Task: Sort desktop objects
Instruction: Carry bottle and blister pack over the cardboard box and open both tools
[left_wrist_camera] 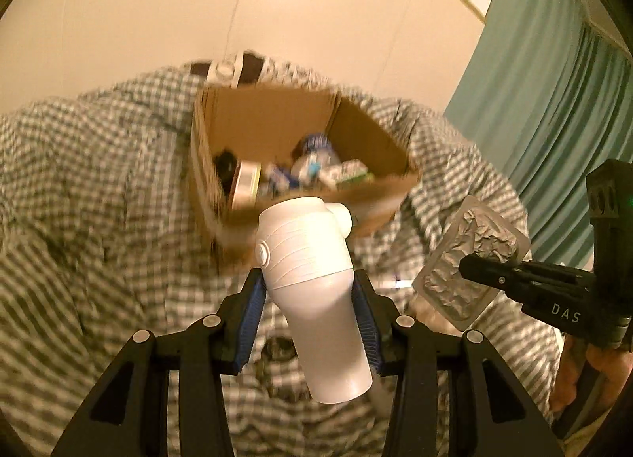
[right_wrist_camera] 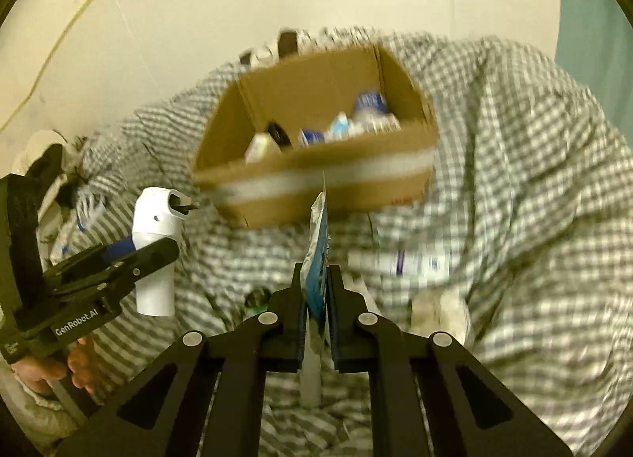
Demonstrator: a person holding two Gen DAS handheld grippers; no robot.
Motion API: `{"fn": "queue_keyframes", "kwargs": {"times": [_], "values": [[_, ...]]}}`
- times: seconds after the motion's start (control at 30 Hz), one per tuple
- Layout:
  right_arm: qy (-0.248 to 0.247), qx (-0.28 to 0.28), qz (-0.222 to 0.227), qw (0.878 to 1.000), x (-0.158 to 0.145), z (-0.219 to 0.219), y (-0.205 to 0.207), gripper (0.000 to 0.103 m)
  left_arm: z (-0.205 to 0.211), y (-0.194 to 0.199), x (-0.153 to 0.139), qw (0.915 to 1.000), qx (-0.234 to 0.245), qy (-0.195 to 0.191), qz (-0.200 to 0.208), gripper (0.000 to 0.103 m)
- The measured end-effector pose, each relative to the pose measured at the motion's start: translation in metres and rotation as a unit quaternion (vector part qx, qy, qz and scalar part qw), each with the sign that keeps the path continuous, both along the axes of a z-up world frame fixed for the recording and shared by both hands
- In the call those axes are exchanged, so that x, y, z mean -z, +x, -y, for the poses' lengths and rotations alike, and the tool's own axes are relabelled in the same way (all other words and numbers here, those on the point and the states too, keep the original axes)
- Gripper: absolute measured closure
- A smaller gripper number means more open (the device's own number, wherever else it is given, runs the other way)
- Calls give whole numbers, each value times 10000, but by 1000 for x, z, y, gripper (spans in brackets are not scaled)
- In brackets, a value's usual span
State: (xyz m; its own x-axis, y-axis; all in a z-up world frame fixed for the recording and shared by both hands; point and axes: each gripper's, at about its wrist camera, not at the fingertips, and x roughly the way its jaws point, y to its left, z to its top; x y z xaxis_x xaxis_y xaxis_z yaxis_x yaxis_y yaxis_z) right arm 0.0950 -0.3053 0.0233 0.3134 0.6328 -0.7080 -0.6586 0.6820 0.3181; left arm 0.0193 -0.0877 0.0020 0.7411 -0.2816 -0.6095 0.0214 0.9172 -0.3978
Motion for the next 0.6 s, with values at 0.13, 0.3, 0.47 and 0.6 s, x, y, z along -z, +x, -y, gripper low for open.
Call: {"fn": "queue_keyframes", "kwargs": {"times": [0.13, 0.3, 0.47, 0.6], "values": [[135, -24, 281, 9995, -24, -14, 13, 94, -12, 21, -16, 9997, -125, 42, 220, 58], [293, -27, 475, 9984, -44, -34, 39, 94, -28, 57, -29, 9986, -314, 5, 417, 58], [467, 22, 550, 9974, -54, -56, 77, 94, -38, 96, -33, 9975, -461, 40, 531, 58], [418, -19, 576, 9975, -50, -80, 108, 94, -43, 127, -25, 9973, -485, 128, 529, 58]]}}
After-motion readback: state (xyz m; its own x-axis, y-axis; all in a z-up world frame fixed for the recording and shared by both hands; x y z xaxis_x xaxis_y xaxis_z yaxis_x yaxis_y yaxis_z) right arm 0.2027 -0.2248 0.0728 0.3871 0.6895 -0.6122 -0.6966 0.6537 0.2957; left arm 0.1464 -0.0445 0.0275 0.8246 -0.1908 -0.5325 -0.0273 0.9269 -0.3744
